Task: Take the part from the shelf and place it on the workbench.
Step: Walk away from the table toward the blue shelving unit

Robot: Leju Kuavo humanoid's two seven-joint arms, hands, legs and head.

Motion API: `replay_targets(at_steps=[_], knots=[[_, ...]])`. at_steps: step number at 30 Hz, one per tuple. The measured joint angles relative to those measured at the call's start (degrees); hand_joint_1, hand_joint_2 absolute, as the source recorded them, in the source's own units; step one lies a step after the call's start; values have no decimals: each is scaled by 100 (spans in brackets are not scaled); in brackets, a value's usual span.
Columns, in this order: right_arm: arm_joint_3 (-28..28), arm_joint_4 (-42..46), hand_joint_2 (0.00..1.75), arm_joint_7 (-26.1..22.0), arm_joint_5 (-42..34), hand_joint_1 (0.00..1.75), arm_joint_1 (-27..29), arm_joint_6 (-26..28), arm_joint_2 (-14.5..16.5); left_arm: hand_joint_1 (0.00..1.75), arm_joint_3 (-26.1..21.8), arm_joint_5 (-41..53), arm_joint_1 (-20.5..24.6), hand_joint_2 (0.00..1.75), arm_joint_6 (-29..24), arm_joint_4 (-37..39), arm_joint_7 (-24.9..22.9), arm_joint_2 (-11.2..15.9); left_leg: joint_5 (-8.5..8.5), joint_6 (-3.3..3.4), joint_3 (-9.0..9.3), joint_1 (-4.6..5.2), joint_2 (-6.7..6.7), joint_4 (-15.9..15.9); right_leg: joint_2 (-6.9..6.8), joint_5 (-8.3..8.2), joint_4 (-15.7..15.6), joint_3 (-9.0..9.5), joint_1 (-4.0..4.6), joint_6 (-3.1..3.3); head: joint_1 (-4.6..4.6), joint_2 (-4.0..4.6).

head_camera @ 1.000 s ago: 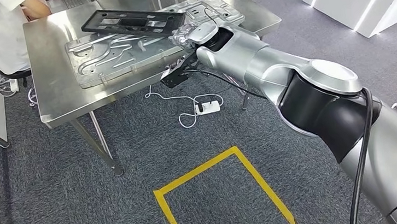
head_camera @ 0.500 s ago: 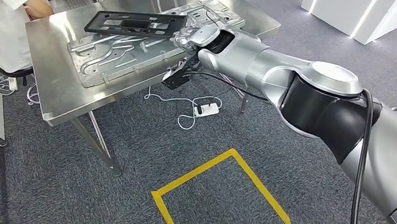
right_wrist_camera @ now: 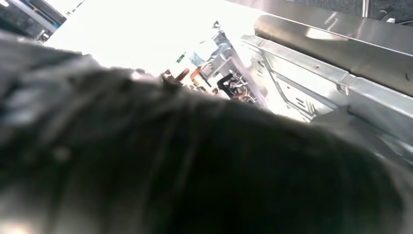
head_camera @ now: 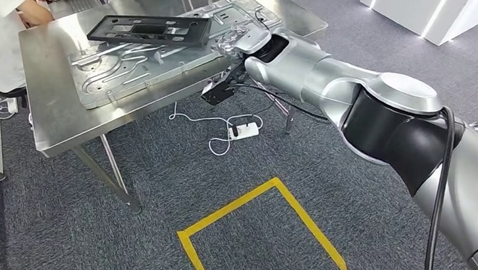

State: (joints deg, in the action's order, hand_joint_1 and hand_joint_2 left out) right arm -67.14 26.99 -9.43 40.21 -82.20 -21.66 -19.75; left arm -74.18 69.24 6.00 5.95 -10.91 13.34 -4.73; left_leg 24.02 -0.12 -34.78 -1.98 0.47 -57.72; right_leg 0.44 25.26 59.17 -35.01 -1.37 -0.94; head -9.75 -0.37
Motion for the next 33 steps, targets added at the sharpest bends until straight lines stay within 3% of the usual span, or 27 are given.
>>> replay_targets(at_steps=[2,5,6,9,10,14,18,22,24,25,27,28,29,30,31,33], knots=[[0,8,175,-17,-14,0,0,-22,-6,0,0,2,-3,0,0,0,-9,-3,-9,-27,-5,-2,-3,4,-4,-2,2,-3,9,2,0,0],[-8,51,175,-99,-67,0,-4,-118,-33,0,0,4,-4,0,0,0,-17,-8,-11,-51,-11,1,-4,3,-7,-4,3,-4,13,3,0,0],[-15,75,131,-130,-93,0,-10,-167,-49,0,0,5,-4,0,0,0,-19,-8,-11,-53,-14,3,-4,0,-7,-5,2,-4,13,3,0,0],[-36,145,131,-220,-183,0,-45,-317,-96,0,0,5,-4,0,0,0,-21,-8,-8,-57,-27,6,-5,-17,-10,-10,2,-4,10,0,0,0],[-42,170,175,-238,-200,0,-62,-350,-115,0,0,5,-4,0,0,0,-21,-8,-8,-58,-33,7,-7,-24,-12,-11,2,-5,10,-1,0,0],[-92,254,175,-228,-198,0,-118,-386,-174,0,0,5,-5,0,0,0,-21,-7,3,-39,-66,15,-13,-69,-17,-26,-10,-9,-1,-21,0,0],[-127,301,0,-179,-206,0,-120,-221,-197,0,0,5,-3,0,4,0,8,-6,21,2,-110,25,-13,-127,-16,-43,-14,-19,-12,-53,0,0],[-127,310,0,-127,-227,0,-121,-45,-202,0,0,15,0,0,5,0,61,-8,5,75,-118,21,-9,-114,-11,-70,-62,-4,-26,-129,-1,0],[-128,308,0,-117,-225,0,-132,-23,-224,0,0,35,8,0,1,0,68,-15,-57,130,-79,-10,7,-10,-13,54,62,-53,-33,-163,-3,0],[-129,307,0,-115,-223,0,-144,-27,-233,0,0,43,14,0,-2,0,68,-21,-87,153,-68,-23,16,35,-17,210,278,-144,-37,-174,-4,0],[-137,304,0,-116,-220,0,-156,-38,-242,0,0,54,25,0,-10,0,68,-35,-107,170,-82,-10,23,52,-24,614,1008,-446,-39,-196,-3,0],[-146,301,0,-117,-219,0,-148,-45,-245,0,0,56,24,0,-14,0,67,-42,-109,170,-92,-5,24,46,-25,737,1323,-571,-41,-205,-3,0],[-159,297,0,-117,-219,0,-135,-51,-249,0,0,57,20,0,-17,0,67,-49,-110,168,-100,-2,23,36,-26,760,1472,-617,-44,-210,-3,0],[-171,294,0,-117,-218,0,-126,-53,-252,0,0,57,15,0,-20,0,67,-55,-110,164,-106,-3,22,21,-29,671,1386,-551,-46,-209,-3,0],[-178,292,0,-117,-217,0,-123,-50,-253,0,0,57,13,0,-23,0,67,-62,-108,158,-113,-5,20,1,-34,510,1110,-393,-49,-204,-3,0],[-183,289,0,-113,-213,0,-132,-21,-252,0,0,59,16,0,-28,0,67,-79,-98,117,-129,-3,15,-42,-47,228,342,12,-38,-173,-2,0]])
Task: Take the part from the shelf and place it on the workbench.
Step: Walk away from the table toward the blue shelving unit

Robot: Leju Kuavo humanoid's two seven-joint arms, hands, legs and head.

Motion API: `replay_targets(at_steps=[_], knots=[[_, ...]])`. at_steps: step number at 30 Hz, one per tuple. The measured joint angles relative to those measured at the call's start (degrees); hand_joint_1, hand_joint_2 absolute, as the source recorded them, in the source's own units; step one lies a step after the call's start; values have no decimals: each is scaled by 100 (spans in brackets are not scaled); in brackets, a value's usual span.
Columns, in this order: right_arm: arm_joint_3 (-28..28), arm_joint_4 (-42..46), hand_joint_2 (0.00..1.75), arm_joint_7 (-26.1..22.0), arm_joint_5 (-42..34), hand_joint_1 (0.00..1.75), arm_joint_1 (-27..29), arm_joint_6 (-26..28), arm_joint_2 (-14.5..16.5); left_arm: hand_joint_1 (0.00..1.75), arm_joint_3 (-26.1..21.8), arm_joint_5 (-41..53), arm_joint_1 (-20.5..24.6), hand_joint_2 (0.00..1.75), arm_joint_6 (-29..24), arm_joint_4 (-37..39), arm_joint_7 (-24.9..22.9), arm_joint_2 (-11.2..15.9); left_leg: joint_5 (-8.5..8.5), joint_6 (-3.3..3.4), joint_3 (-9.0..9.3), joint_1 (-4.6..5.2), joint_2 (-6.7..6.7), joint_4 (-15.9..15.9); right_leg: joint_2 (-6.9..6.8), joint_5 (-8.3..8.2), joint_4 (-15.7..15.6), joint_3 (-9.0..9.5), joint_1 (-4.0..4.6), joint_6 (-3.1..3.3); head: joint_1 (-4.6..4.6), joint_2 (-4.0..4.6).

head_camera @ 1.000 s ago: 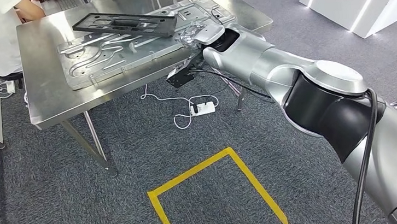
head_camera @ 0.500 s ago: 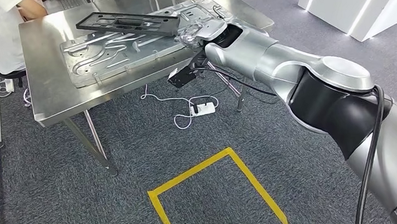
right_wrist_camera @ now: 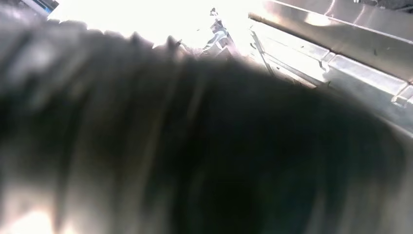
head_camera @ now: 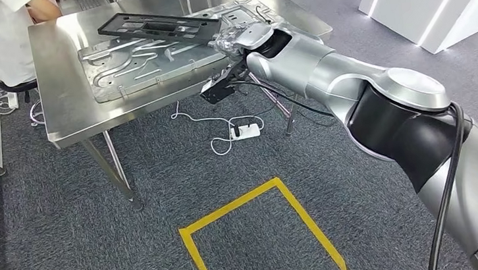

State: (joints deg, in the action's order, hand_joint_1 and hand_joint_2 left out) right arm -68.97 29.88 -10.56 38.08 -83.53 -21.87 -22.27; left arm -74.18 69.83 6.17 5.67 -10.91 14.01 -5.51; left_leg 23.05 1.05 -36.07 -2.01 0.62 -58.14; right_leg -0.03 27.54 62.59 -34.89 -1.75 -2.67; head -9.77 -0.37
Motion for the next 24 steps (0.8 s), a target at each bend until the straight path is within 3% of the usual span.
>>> replay_targets(at_steps=[2,5,7,10,11,12,13,15,17,21,23,24], knots=[[-4,-9,0,9,8,0,-8,29,4,0,0,4,3,0,-5,0,-1,-14,-5,-73,-17,14,-5,-18,8,-91,-372,169,37,70,0,0],[-14,-35,0,19,14,0,-11,43,17,0,0,7,0,0,-15,0,-2,-27,-42,-189,-32,13,-6,15,23,-141,-380,130,66,205,2,0],[-17,-49,0,12,14,0,-15,46,44,0,0,7,0,0,-18,0,-2,-29,113,-226,-114,5,-10,-165,19,-195,-430,130,50,303,3,0],[-28,-78,0,-8,19,0,-11,47,78,0,0,7,-7,0,-20,0,-8,-30,707,-229,-553,17,-15,-1241,16,-235,-447,94,78,386,4,0],[-34,-87,0,-14,20,0,-4,47,90,0,0,7,-11,0,-20,0,-12,-30,823,-222,-679,26,-15,-1559,19,-239,-437,77,97,395,3,0],[-40,-98,0,-19,21,0,3,47,101,0,0,6,-13,0,-20,0,-18,-30,830,-206,-710,36,-16,-1678,23,-241,-426,66,117,401,3,-1],[-44,-107,0,-22,21,0,8,47,113,0,0,5,-13,0,-20,0,-22,-30,728,-178,-621,47,-18,-1555,27,-239,-414,60,135,404,3,-1],[-47,-120,0,-22,21,0,10,49,126,0,0,5,-11,0,-22,-1,-29,-28,402,-83,-209,83,-25,-800,31,-230,-390,60,163,406,3,-1],[-47,-136,0,-22,22,0,1,50,133,0,0,5,-11,0,-26,-1,-36,-26,248,-3,112,123,-29,-185,30,-227,-367,35,188,380,3,0],[-47,-162,0,-26,18,0,3,76,149,0,2,3,-16,0,-34,0,-44,-34,214,58,179,136,-20,-3,30,-231,-361,-2,172,262,2,-1],[-47,-175,0,-25,17,0,-10,103,148,0,2,3,-9,0,-34,0,-44,-40,164,109,204,101,-6,70,32,-38,-97,-112,164,210,1,-1],[-48,-183,0,-24,16,0,-11,113,148,0,2,3,-4,0,-33,0,-44,-44,153,122,205,99,-1,80,31,137,201,-240,144,190,1,0]])
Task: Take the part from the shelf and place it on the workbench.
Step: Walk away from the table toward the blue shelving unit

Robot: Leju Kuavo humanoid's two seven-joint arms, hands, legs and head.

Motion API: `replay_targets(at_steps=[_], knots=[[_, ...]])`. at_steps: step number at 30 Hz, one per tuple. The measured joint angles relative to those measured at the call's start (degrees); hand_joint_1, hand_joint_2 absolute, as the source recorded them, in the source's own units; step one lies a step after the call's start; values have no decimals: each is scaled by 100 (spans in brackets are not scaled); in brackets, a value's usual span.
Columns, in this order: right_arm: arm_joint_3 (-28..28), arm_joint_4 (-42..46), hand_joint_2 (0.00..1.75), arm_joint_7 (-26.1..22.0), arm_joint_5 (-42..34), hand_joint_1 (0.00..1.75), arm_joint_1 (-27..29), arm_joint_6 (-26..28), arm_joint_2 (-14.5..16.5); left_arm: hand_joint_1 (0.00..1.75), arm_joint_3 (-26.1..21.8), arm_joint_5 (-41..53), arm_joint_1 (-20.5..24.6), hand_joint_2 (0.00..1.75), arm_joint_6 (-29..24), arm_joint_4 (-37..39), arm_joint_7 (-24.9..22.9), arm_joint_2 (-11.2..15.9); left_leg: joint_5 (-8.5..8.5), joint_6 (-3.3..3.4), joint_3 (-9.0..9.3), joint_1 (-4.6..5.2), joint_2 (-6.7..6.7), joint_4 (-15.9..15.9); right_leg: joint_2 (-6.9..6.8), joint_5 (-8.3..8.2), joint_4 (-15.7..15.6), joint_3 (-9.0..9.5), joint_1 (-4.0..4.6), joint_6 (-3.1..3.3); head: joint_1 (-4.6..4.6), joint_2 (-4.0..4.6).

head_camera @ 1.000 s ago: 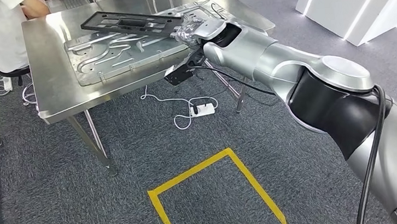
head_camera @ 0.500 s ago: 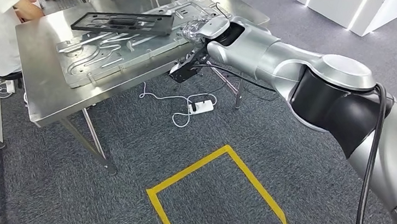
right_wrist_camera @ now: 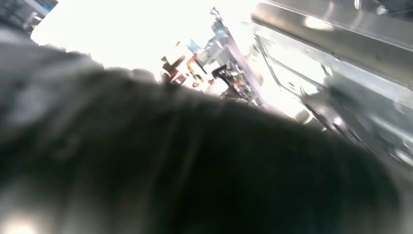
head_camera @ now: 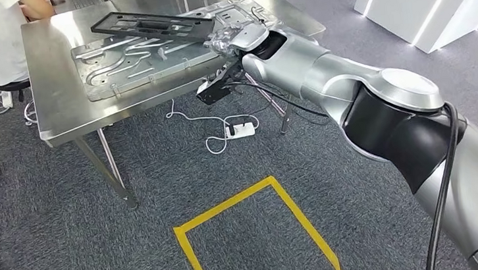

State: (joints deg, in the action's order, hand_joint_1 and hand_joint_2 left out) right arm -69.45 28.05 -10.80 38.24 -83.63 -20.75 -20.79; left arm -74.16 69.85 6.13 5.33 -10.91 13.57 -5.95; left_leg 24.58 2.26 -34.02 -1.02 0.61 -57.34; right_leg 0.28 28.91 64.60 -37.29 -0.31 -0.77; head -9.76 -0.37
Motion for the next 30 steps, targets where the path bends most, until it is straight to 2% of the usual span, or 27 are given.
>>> replay_targets(at_steps=[2,3,4,5,7,8,9,11,12,14,15,17,18,19,20,22,23,24,25,27,28,30], knots=[[-3,-17,0,0,-1,0,20,9,1,0,0,0,1,0,0,0,0,-4,-4,12,-13,2,-3,-6,-2,324,713,-322,-28,-43,-1,0],[-7,-29,0,-1,-2,0,37,9,0,0,0,0,-3,0,0,0,0,-8,-2,11,-20,4,-6,-16,-3,374,928,-425,-38,-61,0,0],[-9,-40,0,-1,-2,0,50,10,0,0,-1,0,-8,0,0,0,0,-10,0,8,-26,5,-8,-29,-5,312,935,-427,-44,-69,-1,0],[-10,-48,0,-1,-3,0,55,13,0,0,-1,0,-11,0,0,0,0,-13,6,2,-30,5,-9,-47,-8,148,709,-315,-46,-66,-1,0],[-10,-56,0,-1,-5,0,48,22,1,0,-1,-1,-7,0,0,0,0,-16,24,-23,-35,10,-10,-79,-18,-211,-83,85,-35,-31,0,0],[-10,-56,0,-1,-7,0,43,26,2,0,0,-1,-2,0,0,0,0,-17,29,-41,-43,17,-10,-93,-18,-312,-391,231,-18,-5,0,0],[-10,-58,0,-1,-7,0,41,28,4,0,0,-2,0,0,0,0,-1,-17,28,-62,-51,24,-8,-98,-16,-343,-555,303,1,19,1,0],[-11,-63,0,0,-3,0,39,29,7,0,0,-2,-2,0,-1,0,-3,-19,12,-114,-60,35,-7,-84,-7,-347,-607,307,24,69,1,0],[-12,-66,0,0,3,0,38,29,10,0,0,-3,-3,0,-2,0,-5,-19,19,-144,-68,34,-7,-88,-11,-365,-630,317,5,101,1,0],[-13,-67,0,-1,20,0,29,27,27,0,0,-4,-1,0,-7,0,-10,-20,178,-193,-165,38,-17,-301,-23,-413,-697,344,-34,178,1,0],[-14,-68,0,-1,27,0,25,23,38,0,0,-5,-2,0,-10,0,-11,-18,341,-209,-289,35,-23,-575,-41,-429,-718,351,-48,205,2,0],[-27,-71,0,-8,51,0,23,10,57,0,0,-6,-12,0,-16,0,-15,-18,689,-231,-633,33,-28,-1330,-75,-435,-717,335,-42,226,2,0],[-37,-72,0,-16,68,0,25,2,67,0,0,-6,-19,0,-17,0,-18,-19,769,-239,-765,31,-27,-1610,-95,-434,-709,326,-40,226,2,0],[-46,-72,0,-26,85,0,26,-8,75,0,0,-6,-25,0,-17,0,-19,-20,747,-241,-808,31,-24,-1702,-111,-431,-698,320,-39,225,3,0],[-51,-73,0,-36,97,0,25,-16,85,0,0,-5,-25,0,-16,0,-20,-21,619,-236,-738,30,-16,-1560,-132,-424,-683,317,-39,221,3,0],[-54,-73,0,-45,103,0,19,-22,93,0,0,-5,-17,0,-16,0,-20,-21,263,-205,-351,39,81,-790,-192,-395,-641,322,-38,194,3,0],[-54,-74,0,-46,105,0,11,-23,96,0,0,-4,-12,0,-16,0,-19,-22,148,-180,-178,55,140,-438,-225,-375,-615,318,-21,169,2,0],[-54,-76,0,-45,109,0,-1,-22,96,0,0,-4,-9,0,-15,0,-19,-23,96,-153,-73,72,176,-216,-261,-361,-596,311,-9,140,1,0],[-55,-80,0,-45,112,0,-15,-22,95,0,0,-4,-8,0,-14,0,-19,-25,98,-128,-43,89,181,-129,-295,-355,-587,305,3,112,0,0],[-56,-86,0,-39,116,0,-36,-24,102,0,0,-4,-9,0,-13,0,-18,-27,64,-69,-55,96,75,-110,-364,-357,-596,311,7,55,0,0],[-56,-87,0,-37,116,0,-40,-25,107,0,0,-4,-9,0,-13,0,-17,-29,43,-39,-54,85,31,-91,-354,-328,-576,313,0,23,-1,0],[-57,-90,0,-32,116,0,-53,-31,114,0,0,-4,-7,0,-13,0,-17,-31,-4,18,-55,55,-58,-54,-242,-106,-292,203,-20,-34,-1,0]])
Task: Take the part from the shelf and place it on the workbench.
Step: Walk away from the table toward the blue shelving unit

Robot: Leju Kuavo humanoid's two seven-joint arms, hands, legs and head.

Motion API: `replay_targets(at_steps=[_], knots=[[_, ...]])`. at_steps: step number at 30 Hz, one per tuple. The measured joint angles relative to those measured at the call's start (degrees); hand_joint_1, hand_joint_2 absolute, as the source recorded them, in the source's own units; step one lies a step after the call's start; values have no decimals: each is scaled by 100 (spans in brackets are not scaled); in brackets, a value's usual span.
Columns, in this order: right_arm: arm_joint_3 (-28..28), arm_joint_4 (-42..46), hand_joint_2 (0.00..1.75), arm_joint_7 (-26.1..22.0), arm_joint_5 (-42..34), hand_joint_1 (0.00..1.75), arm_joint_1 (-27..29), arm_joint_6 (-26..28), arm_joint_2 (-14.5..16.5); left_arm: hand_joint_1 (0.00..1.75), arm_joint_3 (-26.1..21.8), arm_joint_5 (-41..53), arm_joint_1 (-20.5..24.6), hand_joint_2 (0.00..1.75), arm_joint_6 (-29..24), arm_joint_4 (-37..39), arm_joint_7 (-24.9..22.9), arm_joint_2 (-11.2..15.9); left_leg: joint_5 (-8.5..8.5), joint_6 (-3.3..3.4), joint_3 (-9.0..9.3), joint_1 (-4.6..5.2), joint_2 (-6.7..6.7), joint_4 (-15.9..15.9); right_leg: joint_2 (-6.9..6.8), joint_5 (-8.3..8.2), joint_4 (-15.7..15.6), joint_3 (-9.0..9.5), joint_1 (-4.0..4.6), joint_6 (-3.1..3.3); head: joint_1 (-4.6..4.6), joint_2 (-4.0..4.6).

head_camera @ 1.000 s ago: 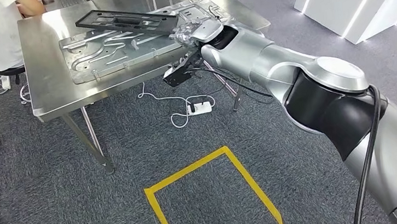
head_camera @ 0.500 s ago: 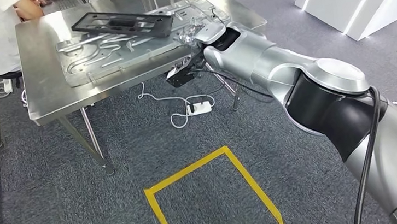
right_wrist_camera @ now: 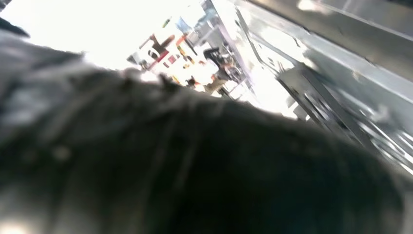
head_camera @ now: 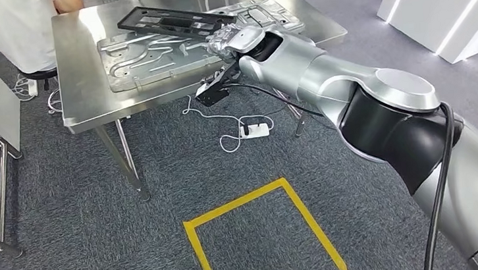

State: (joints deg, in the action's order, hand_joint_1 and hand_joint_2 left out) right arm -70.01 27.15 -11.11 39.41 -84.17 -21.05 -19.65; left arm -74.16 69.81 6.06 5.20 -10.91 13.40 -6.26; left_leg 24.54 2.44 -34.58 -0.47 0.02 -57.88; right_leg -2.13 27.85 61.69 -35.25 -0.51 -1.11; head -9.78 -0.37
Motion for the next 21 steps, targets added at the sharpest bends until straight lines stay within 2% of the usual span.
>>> replay_targets(at_steps=[2,3,4,5,6,7,8,9,11,13,15,17,18,19,20,21], knots=[[-2,-11,0,8,0,0,-5,-20,-2,0,0,0,-1,0,0,0,0,-2,-22,24,-24,-3,-95,0,131,393,721,-322,-14,-31,1,0],[-4,-19,0,12,1,0,4,-32,-3,0,0,0,-3,0,0,0,0,-2,-27,29,-37,0,-146,-7,158,538,1090,-494,-16,-37,1,0],[-8,-26,0,13,1,0,17,-43,-3,0,0,0,-6,0,-1,0,0,-3,-30,30,-46,2,-200,-15,172,587,1322,-605,-17,-36,1,0],[-14,-30,0,9,2,0,27,-50,-2,0,0,1,-8,0,-2,0,0,-3,-32,30,-52,4,-258,-25,183,514,1329,-609,-16,-24,1,0],[-20,-32,0,4,2,0,30,-52,-2,0,0,1,-9,0,-3,0,0,-4,-33,28,-53,8,-317,-35,207,344,1105,-500,-15,-2,1,0],[-26,-33,0,-1,2,0,21,-52,-2,0,0,2,-8,0,-4,0,0,-7,-34,25,-51,11,-376,-42,266,125,728,-316,-12,31,1,0],[-30,-34,0,-9,2,0,5,-52,-2,0,0,2,-6,0,-4,0,0,-21,-41,14,-58,14,-434,-46,396,-41,327,-117,-14,79,2,0],[-33,-36,0,-15,2,0,-15,-54,-2,0,0,2,-2,0,-4,0,0,-37,-52,-6,-73,13,-487,-50,508,-151,-2,30,-10,119,1,0],[-39,-43,0,-29,4,0,-43,-61,-2,0,0,3,2,0,-5,0,0,-65,-87,-73,-121,-14,-593,-42,616,-186,-278,141,10,173,2,0],[-54,-48,0,-45,6,0,-51,-68,20,0,0,4,-11,0,-7,0,-1,-70,-110,-146,-157,-28,-666,-28,480,-223,-353,168,11,200,3,-1],[-69,-52,0,-59,5,0,-59,-71,54,0,0,5,-18,0,-7,0,-1,-78,32,-198,-265,-6,-475,-236,333,-277,-462,228,-21,250,4,-1],[-77,-63,0,-62,4,0,-72,-76,64,0,0,5,-7,0,-8,0,0,-83,373,-238,-565,-10,-179,-873,185,-297,-508,256,-25,289,5,0],[-79,-68,0,-63,4,0,-74,-79,63,0,0,4,-3,0,-9,0,0,-83,526,-262,-743,-27,-108,-1243,110,-294,-504,254,-21,298,5,0],[-81,-72,0,-66,4,0,-71,-81,64,0,0,4,-4,0,-9,0,0,-83,608,-284,-871,-40,-69,-1512,42,-289,-497,250,-20,297,5,0],[-84,-73,0,-69,4,0,-65,-83,68,0,0,4,-7,0,-9,0,0,-83,584,-304,-898,-54,-44,-1577,-29,-280,-486,245,-21,289,5,0],[-85,-74,0,-71,4,0,-61,-84,72,0,0,4,-10,0,-9,-1,-1,-82,469,-319,-814,-65,-15,-1426,-98,-268,-470,242,-23,276,6,0]])
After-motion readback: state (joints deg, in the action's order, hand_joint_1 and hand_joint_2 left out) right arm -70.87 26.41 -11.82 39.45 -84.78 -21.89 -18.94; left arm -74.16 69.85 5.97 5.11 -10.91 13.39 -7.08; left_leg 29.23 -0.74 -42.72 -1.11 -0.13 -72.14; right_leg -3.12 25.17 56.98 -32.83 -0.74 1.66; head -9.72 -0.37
